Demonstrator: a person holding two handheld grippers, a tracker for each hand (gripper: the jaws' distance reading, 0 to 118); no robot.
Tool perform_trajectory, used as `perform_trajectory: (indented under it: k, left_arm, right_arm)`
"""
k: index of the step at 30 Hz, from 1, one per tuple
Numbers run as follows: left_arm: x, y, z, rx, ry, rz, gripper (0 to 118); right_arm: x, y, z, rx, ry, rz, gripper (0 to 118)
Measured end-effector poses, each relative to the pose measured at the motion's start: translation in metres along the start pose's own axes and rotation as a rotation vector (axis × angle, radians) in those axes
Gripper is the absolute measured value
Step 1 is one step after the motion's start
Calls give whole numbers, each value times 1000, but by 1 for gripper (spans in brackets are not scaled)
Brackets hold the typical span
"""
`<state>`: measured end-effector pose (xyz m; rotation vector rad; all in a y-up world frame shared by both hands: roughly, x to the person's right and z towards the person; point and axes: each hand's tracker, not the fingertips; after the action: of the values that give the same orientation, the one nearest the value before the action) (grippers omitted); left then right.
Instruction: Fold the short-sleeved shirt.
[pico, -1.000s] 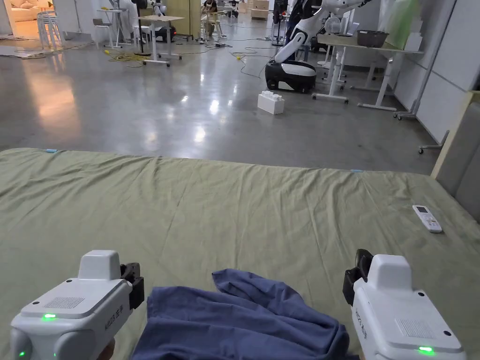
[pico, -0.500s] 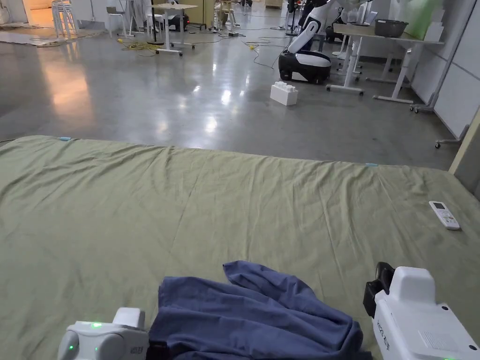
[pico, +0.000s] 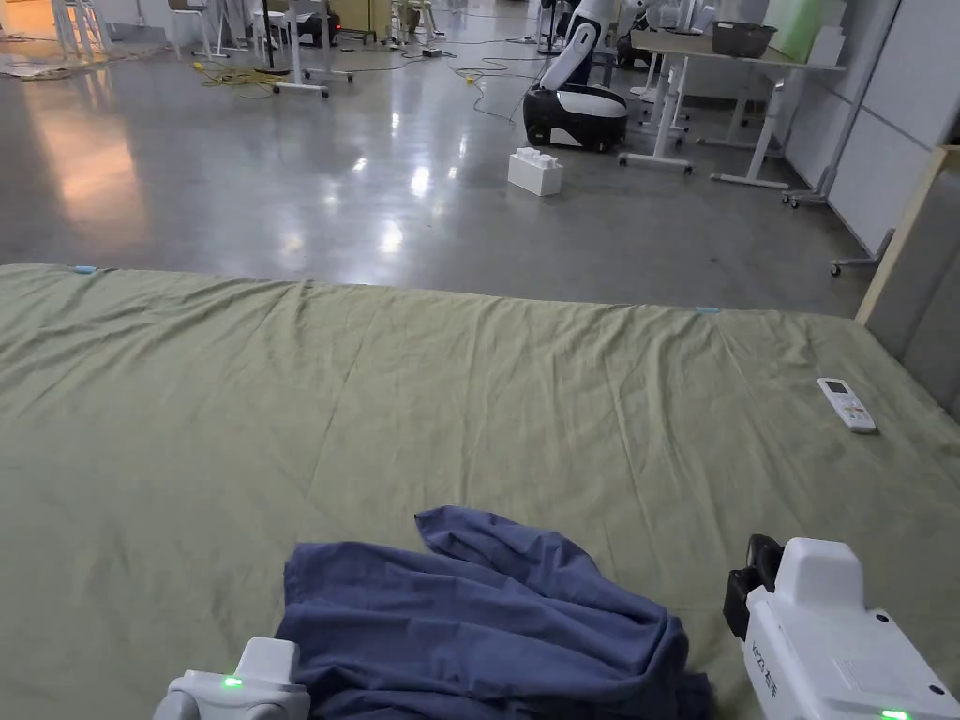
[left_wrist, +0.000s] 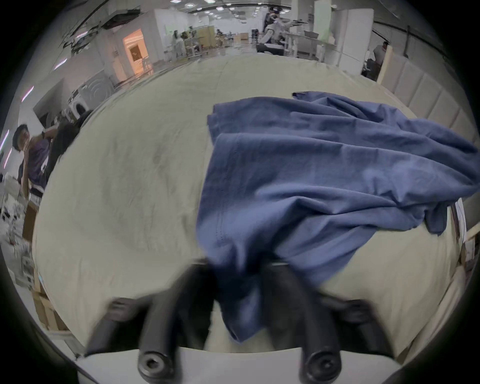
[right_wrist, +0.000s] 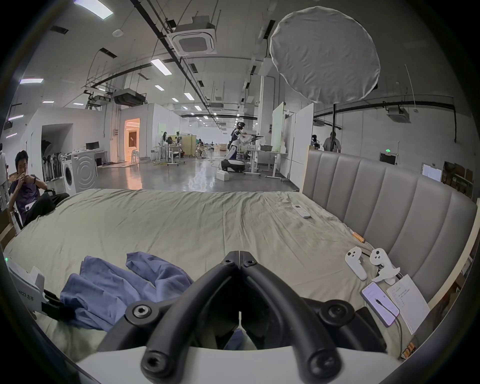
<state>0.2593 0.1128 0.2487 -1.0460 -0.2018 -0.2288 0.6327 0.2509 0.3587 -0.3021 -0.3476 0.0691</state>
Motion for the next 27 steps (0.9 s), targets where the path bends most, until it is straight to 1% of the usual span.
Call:
perform_trajectory:
  k: [1,2,3,4,5,7,9,10,11,13,17,21,22,23,24,25,26,27]
  left_arm:
    - [-1,1,2,14,-12,-15,5]
    - [-4,2,3,1,-15,-4,5]
    - [-9,5,8,-19,-58,17,5]
    - [-14,5,13,7,-83,45,5]
    - [-18,5,17,27,-80,61,5]
    - [-27,9,29,72,-93,72,5]
    - [-33,11,39,108,-107,75,5]
    - [-36,13,46,120,-116,82,5]
    - [-38,14,51,129,-120,88,5]
    - [-43,14,57,151,-136,91,5]
    - [-50,12,58,164,-153,107,5]
    - [-53,6,53,144,-147,116,5]
    - [-54,4,51,140,-148,121,5]
    - [-55,3,48,136,-148,127,5]
    - [-55,1,46,132,-150,133,5]
    - [-55,0,44,125,-151,136,5]
    - [-55,-2,43,120,-149,137,5]
    - [-54,-3,43,118,-147,138,5]
  right_arm:
    - [4,-1,-1,-21,0,-4,0]
    - [7,-1,-1,-37,5,-10,0]
    - [11,-5,-3,-90,19,-33,0]
    - [15,-7,-4,-139,29,-33,0]
    - [18,-9,-6,-155,43,-17,0]
    - [24,-18,-10,-246,58,-7,0]
    - [26,-30,-12,-310,71,-13,1]
    - [27,-39,-12,-356,79,-7,7]
    - [27,-46,-12,-380,89,-10,15]
    - [24,-64,-12,-456,126,-12,37]
    - [11,-96,-20,-555,166,6,52]
    - [-3,-124,-42,-649,162,47,53]
    - [-6,-133,-49,-660,163,57,51]
    - [-9,-140,-53,-693,169,82,48]
    - [-12,-145,-54,-682,168,82,45]
    - [-13,-146,-51,-639,160,90,39]
    - [-14,-144,-49,-639,160,103,39]
    - [-16,-142,-48,-639,174,118,36]
